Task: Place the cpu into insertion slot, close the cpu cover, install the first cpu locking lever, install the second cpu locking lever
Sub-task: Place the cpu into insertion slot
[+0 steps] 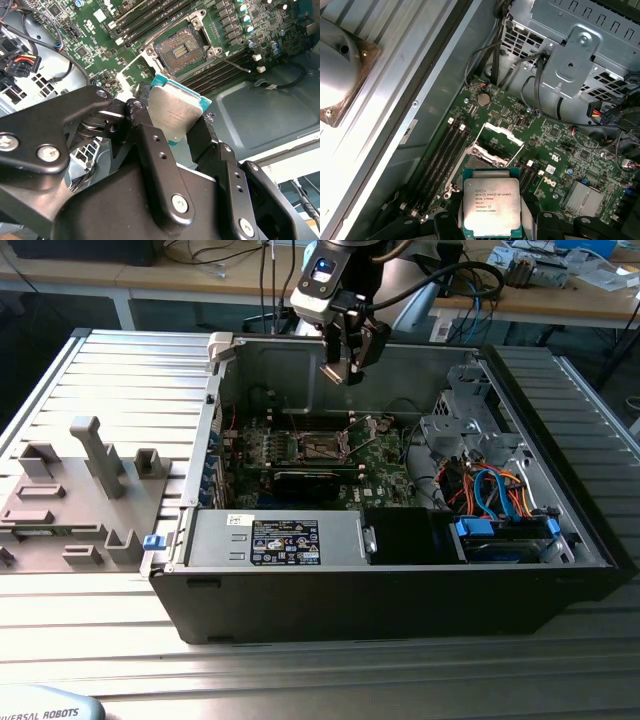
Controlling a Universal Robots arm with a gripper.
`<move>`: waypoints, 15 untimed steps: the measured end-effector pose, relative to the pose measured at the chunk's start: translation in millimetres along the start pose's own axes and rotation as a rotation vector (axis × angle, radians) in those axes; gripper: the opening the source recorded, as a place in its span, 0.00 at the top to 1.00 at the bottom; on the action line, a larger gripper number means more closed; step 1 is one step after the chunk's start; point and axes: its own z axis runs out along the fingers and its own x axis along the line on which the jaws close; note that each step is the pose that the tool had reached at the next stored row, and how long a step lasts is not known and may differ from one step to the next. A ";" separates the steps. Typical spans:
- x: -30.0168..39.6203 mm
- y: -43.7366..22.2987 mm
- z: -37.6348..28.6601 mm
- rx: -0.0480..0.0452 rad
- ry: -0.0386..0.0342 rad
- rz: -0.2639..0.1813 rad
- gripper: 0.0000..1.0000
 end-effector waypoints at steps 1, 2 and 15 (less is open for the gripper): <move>0.0 0.0 0.0 0.0000 -0.0001 0.001 0.46; 0.0 0.0 0.0 0.0000 -0.0001 0.001 0.46; 0.0 0.0 0.0 -0.0001 -0.0008 0.011 0.46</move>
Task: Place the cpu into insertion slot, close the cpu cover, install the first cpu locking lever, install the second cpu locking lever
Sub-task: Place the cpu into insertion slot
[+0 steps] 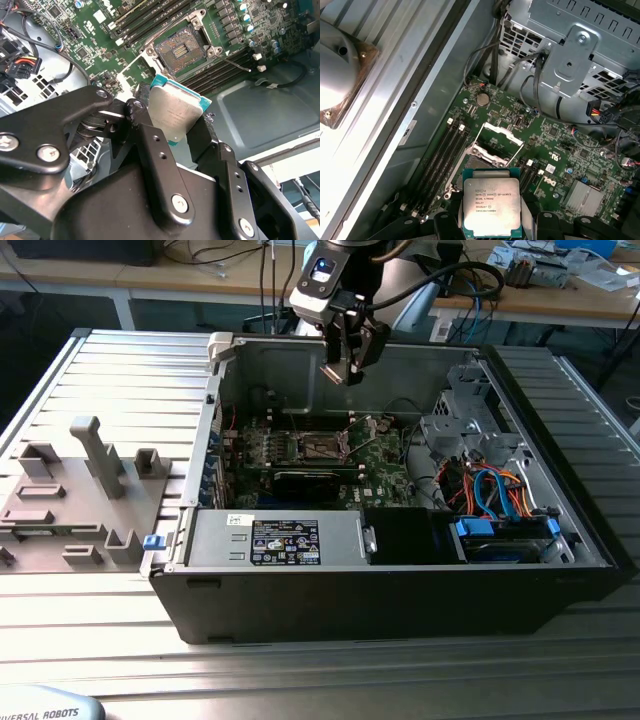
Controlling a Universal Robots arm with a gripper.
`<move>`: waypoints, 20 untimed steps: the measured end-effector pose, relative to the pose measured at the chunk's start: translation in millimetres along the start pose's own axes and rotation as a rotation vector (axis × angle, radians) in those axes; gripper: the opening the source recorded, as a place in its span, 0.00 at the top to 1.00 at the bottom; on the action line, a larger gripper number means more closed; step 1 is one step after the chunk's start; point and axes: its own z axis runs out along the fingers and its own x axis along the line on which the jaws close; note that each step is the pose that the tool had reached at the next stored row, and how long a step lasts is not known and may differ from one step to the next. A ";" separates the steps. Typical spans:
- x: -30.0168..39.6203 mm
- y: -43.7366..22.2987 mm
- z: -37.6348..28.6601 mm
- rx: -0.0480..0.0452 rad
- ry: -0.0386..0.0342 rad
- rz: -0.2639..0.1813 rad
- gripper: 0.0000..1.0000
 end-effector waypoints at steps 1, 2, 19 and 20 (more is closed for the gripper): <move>0.0 0.0 0.0 0.0001 0.0000 0.000 0.46; 0.0 0.0 0.0 0.0000 -0.0001 0.001 0.46; 0.0 0.0 0.0 0.0000 -0.0009 0.013 0.46; 0.0 0.0 0.0 0.0000 -0.0009 0.013 0.46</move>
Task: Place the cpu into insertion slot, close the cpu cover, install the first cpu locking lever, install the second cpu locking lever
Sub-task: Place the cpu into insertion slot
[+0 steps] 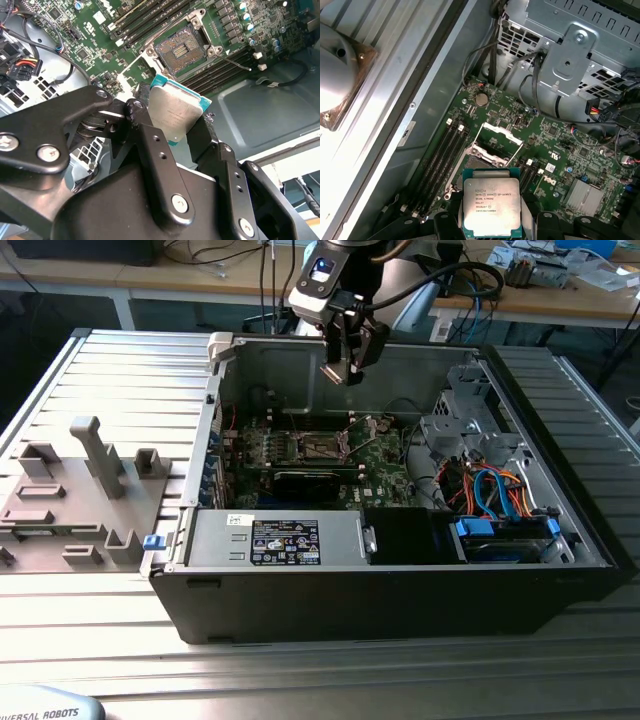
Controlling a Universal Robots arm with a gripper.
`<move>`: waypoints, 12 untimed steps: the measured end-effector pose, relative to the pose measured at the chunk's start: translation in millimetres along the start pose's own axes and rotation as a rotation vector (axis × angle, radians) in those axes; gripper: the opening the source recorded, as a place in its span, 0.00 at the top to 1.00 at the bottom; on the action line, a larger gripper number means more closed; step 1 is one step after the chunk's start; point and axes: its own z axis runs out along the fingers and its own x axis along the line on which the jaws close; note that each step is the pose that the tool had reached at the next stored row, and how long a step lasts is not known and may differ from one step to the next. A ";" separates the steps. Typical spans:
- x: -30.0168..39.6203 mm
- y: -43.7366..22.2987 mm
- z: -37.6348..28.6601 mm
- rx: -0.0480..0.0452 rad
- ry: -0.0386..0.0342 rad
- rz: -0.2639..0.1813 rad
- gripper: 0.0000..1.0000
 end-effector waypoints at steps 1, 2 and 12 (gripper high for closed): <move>0.0 0.0 0.0 -0.0001 0.0000 0.001 0.46; 0.0 0.0 0.0 0.0000 -0.0001 0.002 0.46; 0.0 0.0 0.0 -0.0001 -0.0005 0.007 0.46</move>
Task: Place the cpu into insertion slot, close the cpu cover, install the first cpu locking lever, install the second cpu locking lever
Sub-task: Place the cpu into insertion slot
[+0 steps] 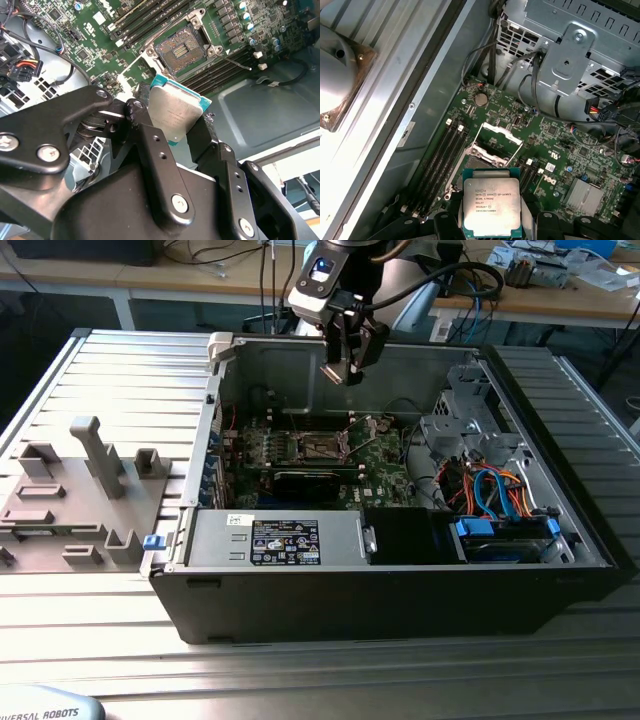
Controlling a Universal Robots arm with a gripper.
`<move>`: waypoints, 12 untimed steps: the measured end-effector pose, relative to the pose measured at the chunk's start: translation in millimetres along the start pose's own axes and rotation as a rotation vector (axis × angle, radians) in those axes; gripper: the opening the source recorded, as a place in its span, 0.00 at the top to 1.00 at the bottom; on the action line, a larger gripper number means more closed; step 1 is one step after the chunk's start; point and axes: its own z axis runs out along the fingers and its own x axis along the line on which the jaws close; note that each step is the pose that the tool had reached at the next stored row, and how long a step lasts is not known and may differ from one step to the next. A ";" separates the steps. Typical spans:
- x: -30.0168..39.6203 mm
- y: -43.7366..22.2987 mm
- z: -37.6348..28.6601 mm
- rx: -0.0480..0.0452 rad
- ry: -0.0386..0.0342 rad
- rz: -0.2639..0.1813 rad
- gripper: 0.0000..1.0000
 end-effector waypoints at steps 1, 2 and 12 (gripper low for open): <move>0.0 0.0 0.0 0.0000 -0.0001 0.001 0.46; 0.0 0.0 0.0 0.0000 -0.0002 0.002 0.46; 0.0 0.0 0.0 0.0000 -0.0005 0.006 0.46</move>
